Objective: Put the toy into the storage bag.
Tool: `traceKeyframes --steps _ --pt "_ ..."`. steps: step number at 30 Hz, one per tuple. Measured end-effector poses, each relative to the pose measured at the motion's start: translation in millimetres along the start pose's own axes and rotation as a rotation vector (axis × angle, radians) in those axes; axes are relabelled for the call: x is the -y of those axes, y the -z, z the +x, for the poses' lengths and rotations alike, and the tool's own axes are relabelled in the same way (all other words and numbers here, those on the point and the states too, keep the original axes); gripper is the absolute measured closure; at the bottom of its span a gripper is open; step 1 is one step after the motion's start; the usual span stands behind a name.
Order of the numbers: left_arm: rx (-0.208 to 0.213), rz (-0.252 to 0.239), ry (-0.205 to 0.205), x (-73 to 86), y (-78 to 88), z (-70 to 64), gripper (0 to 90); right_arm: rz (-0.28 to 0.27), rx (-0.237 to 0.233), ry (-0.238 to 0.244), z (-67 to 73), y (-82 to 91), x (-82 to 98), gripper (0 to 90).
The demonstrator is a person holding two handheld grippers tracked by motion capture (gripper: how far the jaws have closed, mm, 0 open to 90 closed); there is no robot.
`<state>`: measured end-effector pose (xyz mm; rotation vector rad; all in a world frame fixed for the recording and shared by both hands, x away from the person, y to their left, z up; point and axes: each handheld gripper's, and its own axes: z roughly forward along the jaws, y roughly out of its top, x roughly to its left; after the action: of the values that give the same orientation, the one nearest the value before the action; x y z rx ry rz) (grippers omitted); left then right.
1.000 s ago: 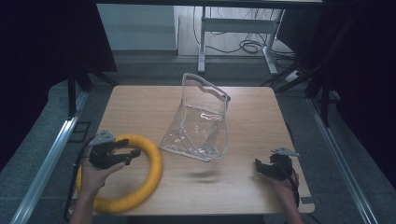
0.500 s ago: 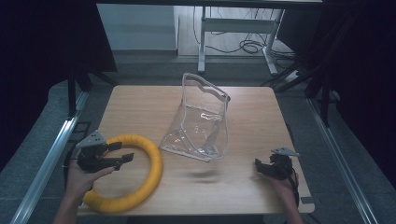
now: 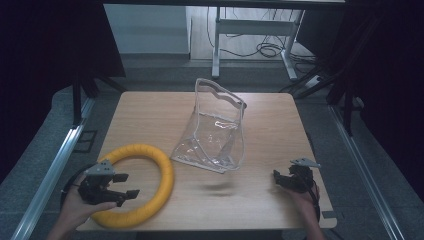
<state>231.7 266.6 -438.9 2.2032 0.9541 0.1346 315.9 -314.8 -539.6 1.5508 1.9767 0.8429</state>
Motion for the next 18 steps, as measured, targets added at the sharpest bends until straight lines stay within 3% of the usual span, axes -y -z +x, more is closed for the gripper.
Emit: traceKeyframes --steps 7,11,18 --pt "0.039 0.099 -0.025 3.2 -20.5 -11.2 27.8 0.0 0.006 -0.004 -0.3 0.0 0.0 16.1" --pt "0.025 0.173 -0.05 1.6 -40.0 -25.2 27.7 -0.001 0.01 -0.009 -0.6 0.0 0.0 16.1" --pt "0.033 0.243 -0.079 5.1 -55.8 -34.6 27.5 -0.001 0.011 -0.008 -0.6 0.0 0.0 16.1"
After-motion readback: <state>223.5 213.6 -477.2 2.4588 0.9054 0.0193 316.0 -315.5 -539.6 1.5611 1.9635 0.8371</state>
